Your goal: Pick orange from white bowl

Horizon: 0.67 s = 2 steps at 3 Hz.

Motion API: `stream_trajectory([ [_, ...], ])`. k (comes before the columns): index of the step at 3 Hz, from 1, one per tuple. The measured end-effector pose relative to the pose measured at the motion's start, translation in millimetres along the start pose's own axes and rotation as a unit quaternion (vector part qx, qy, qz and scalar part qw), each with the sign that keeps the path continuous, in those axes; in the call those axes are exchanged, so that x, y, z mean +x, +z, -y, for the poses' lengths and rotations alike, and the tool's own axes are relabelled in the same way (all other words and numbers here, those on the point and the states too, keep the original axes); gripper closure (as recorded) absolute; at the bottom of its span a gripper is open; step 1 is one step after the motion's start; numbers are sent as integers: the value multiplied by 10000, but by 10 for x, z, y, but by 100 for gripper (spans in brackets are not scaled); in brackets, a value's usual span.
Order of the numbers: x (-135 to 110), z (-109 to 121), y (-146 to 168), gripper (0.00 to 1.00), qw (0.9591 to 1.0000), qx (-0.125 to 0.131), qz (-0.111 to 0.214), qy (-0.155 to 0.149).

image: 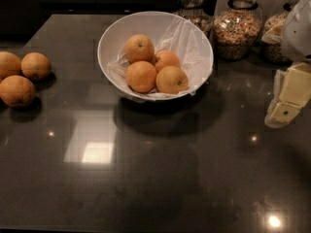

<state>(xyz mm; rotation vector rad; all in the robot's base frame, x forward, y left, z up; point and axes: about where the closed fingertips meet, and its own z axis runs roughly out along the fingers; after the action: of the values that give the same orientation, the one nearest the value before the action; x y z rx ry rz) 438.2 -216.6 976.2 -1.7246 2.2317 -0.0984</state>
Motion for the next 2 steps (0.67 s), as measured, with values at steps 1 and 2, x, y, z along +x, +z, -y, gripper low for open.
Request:
stream_trajectory([
  [1, -8, 4, -2, 0, 10000, 9, 12, -6],
  [2, -216, 93, 204, 0, 9992, -139, 348, -143],
])
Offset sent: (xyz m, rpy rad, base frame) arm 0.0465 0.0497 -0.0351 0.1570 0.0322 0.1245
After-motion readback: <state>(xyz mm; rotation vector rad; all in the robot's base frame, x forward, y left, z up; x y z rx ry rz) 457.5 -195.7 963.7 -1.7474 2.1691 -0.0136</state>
